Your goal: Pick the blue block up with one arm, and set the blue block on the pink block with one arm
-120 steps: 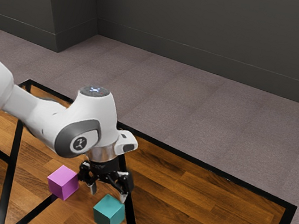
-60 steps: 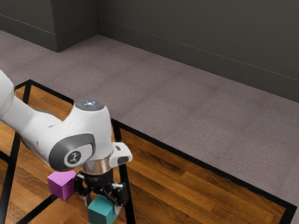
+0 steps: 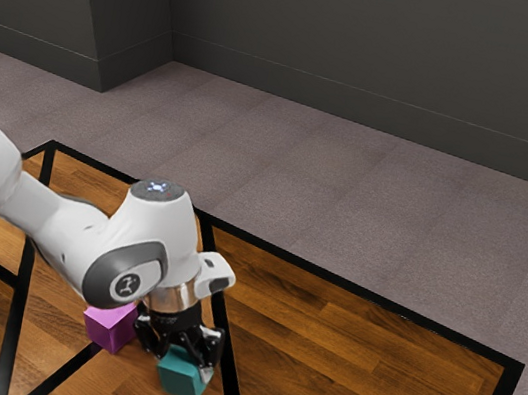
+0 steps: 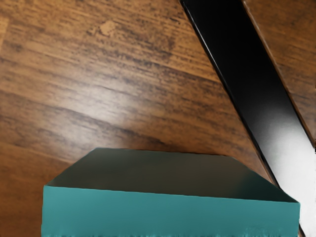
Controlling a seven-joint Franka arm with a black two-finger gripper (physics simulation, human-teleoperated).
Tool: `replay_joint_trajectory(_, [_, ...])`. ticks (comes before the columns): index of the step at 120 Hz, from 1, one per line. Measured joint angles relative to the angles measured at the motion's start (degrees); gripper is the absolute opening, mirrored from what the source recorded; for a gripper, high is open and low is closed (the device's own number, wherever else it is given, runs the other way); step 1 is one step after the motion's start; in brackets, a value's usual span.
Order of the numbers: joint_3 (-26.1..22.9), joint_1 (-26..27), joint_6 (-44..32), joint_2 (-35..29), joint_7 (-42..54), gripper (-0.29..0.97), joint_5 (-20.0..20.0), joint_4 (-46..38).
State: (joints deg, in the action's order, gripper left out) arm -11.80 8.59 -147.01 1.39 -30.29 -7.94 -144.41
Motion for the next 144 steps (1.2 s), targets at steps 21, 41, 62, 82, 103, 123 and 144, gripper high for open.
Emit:
replay_joint_trajectory(21, [-0.25,0.49,0.70,-2.38,-2.20,0.29,2.60,1.35])
replay_joint_trajectory(41, [0.09,0.15,3.07,-7.45,-3.90,0.29,5.06,1.78])
replay_joint_trajectory(62, [0.27,-8.16,8.32,-12.46,-4.90,0.29,8.42,2.28])
replay_joint_trajectory(82, [0.22,-13.42,13.87,-16.09,-4.92,0.29,10.06,2.34])
replay_joint_trajectory(103, [0.26,-15.79,18.57,-17.85,-3.85,0.29,10.45,1.70])
replay_joint_trajectory(123, [0.16,-16.92,21.00,-18.20,0.27,0.30,11.72,2.09])
replay_joint_trajectory(144, [0.12,-18.12,21.75,-20.62,5.47,0.30,13.30,2.05])
